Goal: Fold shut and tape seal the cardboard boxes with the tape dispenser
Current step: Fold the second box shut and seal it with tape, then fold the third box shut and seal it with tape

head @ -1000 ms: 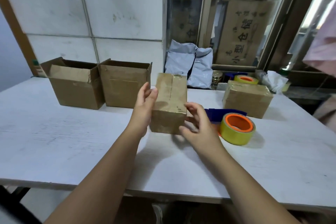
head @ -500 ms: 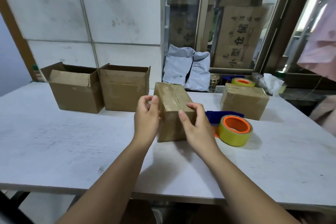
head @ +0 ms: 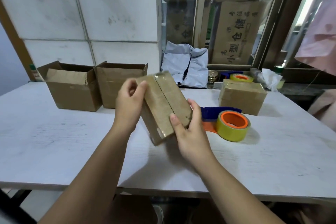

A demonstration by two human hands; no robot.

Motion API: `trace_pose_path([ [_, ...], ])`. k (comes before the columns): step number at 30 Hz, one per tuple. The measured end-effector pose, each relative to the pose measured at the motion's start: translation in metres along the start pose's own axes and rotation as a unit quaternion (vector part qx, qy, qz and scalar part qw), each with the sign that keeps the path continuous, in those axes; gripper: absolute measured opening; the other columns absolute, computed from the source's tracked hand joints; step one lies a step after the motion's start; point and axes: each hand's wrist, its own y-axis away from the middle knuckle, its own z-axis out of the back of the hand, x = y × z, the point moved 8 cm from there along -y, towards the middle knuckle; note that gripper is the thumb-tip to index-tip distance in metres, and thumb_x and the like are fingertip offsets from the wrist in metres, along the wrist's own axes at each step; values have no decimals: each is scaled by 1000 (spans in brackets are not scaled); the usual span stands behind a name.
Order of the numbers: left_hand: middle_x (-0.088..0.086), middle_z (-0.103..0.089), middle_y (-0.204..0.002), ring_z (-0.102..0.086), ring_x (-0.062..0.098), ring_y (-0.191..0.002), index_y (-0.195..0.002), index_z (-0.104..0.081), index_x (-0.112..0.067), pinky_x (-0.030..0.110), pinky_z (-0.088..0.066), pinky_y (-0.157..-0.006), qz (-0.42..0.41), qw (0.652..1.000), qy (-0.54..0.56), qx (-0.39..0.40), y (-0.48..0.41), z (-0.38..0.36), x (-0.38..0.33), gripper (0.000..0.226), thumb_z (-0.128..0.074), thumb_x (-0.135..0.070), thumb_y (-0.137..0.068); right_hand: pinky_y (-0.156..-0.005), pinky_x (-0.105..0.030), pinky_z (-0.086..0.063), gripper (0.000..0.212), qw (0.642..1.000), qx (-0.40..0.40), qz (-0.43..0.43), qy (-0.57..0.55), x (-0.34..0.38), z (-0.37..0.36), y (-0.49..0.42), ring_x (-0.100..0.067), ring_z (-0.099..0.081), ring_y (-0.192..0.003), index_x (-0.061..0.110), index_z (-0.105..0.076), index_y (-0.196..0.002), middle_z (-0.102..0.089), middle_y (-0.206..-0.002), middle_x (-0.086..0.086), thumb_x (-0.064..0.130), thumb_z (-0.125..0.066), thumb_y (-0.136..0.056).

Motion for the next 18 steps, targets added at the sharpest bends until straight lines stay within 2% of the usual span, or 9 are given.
trace_pose_path([
  [2, -18, -45, -62, -42, 1, -62, -71, -45, -21, 19, -36, -60, -64, 998, 9, -28, -2, 0, -34, 25, -58, -30, -91, -96, -26, -42, 53, 998, -36, 55, -12, 20, 6, -7, -8, -50, -116, 34, -32, -138, -47, -132, 4, 33, -58, -92],
  [4, -16, -52, -71, -49, 0, -67, -78, -50, -25, 15, -39, -62, -105, 994, 5, -43, -9, -6, -68, 16, -58, -29, -92, -102, -34, -42, 44, 988, -98, 117, -12, 44, 25, -25, -11, -48, -120, 31, -40, -135, -47, -134, 0, 27, -55, -93],
  [6, -7, -59, -88, -57, 6, -81, -90, -54, -25, 22, -46, -71, -124, 991, 6, -51, -19, -17, -81, 14, -59, -38, -88, -110, -34, -33, 40, 977, -150, 147, 21, 65, 50, -48, -17, -39, -131, 26, -46, -134, -41, -141, -5, 25, -53, -95],
  [7, -3, -61, -98, -59, 10, -91, -96, -55, -26, 29, -50, -79, -126, 991, 2, -49, -24, -25, -81, 23, -58, -46, -84, -112, -28, -27, 41, 978, -155, 135, 45, 71, 60, -60, -18, -31, -137, 27, -46, -136, -32, -149, -6, 28, -52, -95],
  [9, 0, -57, -117, -56, 14, -108, -114, -52, -27, 39, -48, -94, -111, 993, -22, -33, -32, -44, -67, 43, -55, -54, -80, -113, -23, -21, 53, 981, -131, 103, 95, 78, 75, -83, -17, -19, -142, 29, -43, -140, -10, -158, -5, 43, -57, -91],
  [11, -3, -49, -130, -48, 12, -121, -131, -42, -32, 41, -43, -102, -87, 995, -48, -12, -36, -63, -49, 55, -54, -56, -83, -110, -22, -18, 66, 976, -111, 94, 164, 84, 87, -101, -16, -18, -142, 28, -41, -142, -2, -158, -3, 50, -64, -84],
  [14, -3, -48, -133, -47, 14, -122, -138, -39, -33, 39, -42, -103, -42, 997, -62, 6, -43, -83, -23, 61, -50, -58, -84, -98, -16, -23, 73, 965, -65, 91, 239, 76, 94, -124, -14, -33, -127, 27, -39, -143, -19, -149, -3, 48, -69, -80],
  [16, -1, -48, -134, -46, 15, -123, -140, -41, -28, 30, -38, -102, -25, 997, -76, 2, -47, -92, -12, 55, -50, -51, -90, -93, -16, -25, 71, 961, -35, 85, 260, 58, 96, -136, -10, -38, -111, 28, -38, -143, -29, -139, -2, 46, -68, -82],
  [18, 1, -48, -136, -45, 15, -124, -141, -42, -23, 26, -36, -99, -13, 995, -94, 5, -50, -103, -4, 49, -47, -43, -96, -94, -19, -28, 65, 957, -36, 90, 274, 39, 101, -146, -13, -42, -117, 28, -41, -142, -37, -139, -2, 44, -66, -85],
])
